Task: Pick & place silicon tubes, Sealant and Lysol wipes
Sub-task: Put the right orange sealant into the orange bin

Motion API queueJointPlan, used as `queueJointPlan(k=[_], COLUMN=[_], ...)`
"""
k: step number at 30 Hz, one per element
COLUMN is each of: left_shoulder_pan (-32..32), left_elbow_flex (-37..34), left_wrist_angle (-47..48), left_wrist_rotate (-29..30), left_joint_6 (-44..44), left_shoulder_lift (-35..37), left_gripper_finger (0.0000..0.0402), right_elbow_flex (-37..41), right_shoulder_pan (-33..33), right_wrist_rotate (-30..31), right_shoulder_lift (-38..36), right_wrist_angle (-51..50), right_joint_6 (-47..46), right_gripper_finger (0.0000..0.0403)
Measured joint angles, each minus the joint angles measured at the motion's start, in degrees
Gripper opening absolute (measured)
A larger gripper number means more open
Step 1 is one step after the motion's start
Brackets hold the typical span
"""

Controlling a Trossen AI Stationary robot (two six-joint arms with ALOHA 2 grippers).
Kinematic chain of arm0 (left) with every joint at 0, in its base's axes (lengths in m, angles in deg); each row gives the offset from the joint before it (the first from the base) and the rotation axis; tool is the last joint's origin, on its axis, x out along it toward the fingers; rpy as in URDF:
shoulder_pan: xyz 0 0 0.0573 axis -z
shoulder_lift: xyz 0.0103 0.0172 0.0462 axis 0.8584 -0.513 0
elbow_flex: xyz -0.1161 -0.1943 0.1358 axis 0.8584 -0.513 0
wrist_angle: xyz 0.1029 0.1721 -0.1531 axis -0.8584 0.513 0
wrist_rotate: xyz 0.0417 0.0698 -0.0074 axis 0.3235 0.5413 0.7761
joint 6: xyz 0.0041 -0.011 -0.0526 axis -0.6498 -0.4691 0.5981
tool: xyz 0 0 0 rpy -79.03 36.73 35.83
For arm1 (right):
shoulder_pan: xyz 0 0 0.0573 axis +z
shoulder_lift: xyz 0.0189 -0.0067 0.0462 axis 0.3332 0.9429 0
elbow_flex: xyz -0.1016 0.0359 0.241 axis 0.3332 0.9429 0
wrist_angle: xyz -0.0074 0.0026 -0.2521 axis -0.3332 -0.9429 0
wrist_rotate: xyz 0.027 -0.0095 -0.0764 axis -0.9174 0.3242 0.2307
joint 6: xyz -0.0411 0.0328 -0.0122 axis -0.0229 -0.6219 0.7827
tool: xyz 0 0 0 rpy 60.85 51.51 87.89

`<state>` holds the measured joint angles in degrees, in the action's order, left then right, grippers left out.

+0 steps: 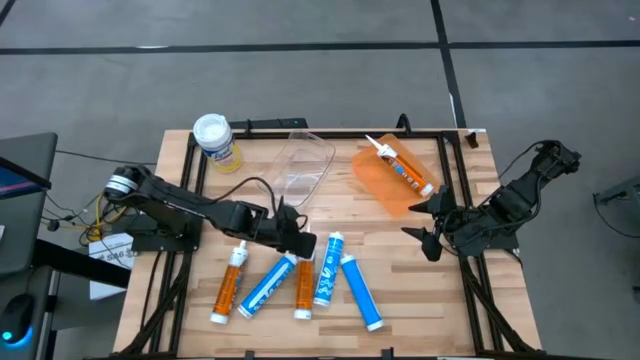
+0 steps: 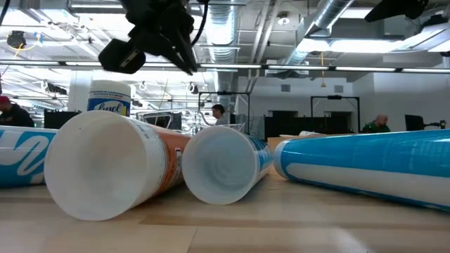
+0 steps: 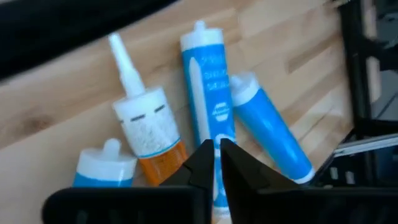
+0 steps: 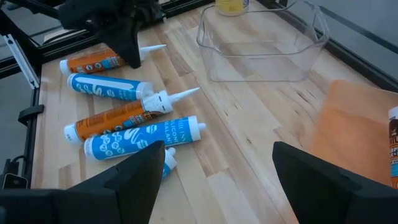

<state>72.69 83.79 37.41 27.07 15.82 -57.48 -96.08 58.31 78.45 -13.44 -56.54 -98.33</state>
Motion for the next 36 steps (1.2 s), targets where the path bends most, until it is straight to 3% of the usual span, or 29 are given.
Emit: queueJointPlan(k=[10, 14, 36], left_shoulder_pan=[-0.43, -0.76, -3.42], left_elbow_flex=[0.0, 0.0, 0.17], left_wrist_angle=[-1.9, -2.44, -3.95], left_wrist_rotate=[-0.76, -2.13, -6.21], left_joint_6=[0.03, -0.13, 0.0], left_shoulder_lift=[-8.38, -10.77, -16.16], left_gripper_finger=[0.0161, 0.0194, 0.0204], right_elbow_flex=[0.0, 0.0, 0.0], right_shoulder_pan=[0.0, 0.0, 0.0], right_wrist_rotate=[0.01, 0.0, 0.04], right_shoulder_lift=[0.02, 0.02, 0.02], right_wrist_angle=[-0.45, -0.46, -0.44], right_joint_6=[-0.02, -0.04, -0.13], right_gripper_finger=[0.0291, 0.0291, 0.0291])
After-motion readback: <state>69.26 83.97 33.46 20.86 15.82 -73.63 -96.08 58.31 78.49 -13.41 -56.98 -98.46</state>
